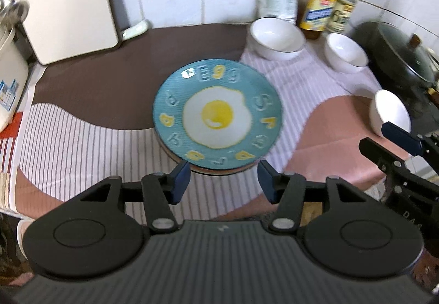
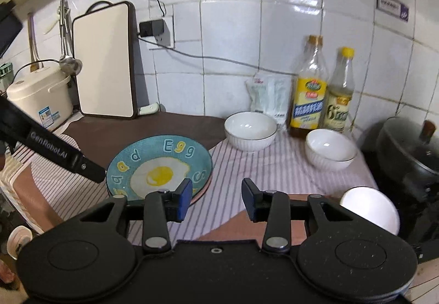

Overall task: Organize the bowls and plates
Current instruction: 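Open the left gripper and pull back from the plate stack, then reach the left gripper to the white bowl on the pink mat and grasp its rim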

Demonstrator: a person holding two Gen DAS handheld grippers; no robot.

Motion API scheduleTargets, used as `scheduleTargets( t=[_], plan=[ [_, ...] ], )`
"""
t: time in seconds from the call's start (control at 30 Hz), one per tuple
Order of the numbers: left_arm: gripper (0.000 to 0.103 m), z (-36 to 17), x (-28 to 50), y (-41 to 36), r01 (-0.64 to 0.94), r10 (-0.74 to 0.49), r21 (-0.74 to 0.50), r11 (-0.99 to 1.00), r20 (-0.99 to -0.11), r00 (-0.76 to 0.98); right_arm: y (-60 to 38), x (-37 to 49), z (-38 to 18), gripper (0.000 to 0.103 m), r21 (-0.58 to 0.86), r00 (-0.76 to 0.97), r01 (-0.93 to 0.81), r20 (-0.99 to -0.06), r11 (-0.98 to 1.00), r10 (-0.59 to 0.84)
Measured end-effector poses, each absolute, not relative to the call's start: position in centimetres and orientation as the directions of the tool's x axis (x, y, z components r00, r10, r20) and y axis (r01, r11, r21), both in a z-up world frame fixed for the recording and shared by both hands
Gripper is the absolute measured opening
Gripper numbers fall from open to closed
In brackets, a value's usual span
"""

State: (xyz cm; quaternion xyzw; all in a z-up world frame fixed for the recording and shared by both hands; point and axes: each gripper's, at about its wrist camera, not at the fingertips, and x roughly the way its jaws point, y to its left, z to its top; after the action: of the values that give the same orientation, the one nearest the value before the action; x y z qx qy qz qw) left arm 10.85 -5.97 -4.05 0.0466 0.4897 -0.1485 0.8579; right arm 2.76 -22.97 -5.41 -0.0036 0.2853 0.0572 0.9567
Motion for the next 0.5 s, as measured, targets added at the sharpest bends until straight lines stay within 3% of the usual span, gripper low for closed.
scheduleTargets(
  t=[0.5],
  plan=[
    [0.064, -1.3, 6.8, -12.3, 0.446, -0.268, -0.033, 0.894, -0.838, 0.476, -27.6, -3.3, -4.0, 0.056, -0.045, 0.864, -0.036, -0.504, 0.998, 0.009]
  ],
)
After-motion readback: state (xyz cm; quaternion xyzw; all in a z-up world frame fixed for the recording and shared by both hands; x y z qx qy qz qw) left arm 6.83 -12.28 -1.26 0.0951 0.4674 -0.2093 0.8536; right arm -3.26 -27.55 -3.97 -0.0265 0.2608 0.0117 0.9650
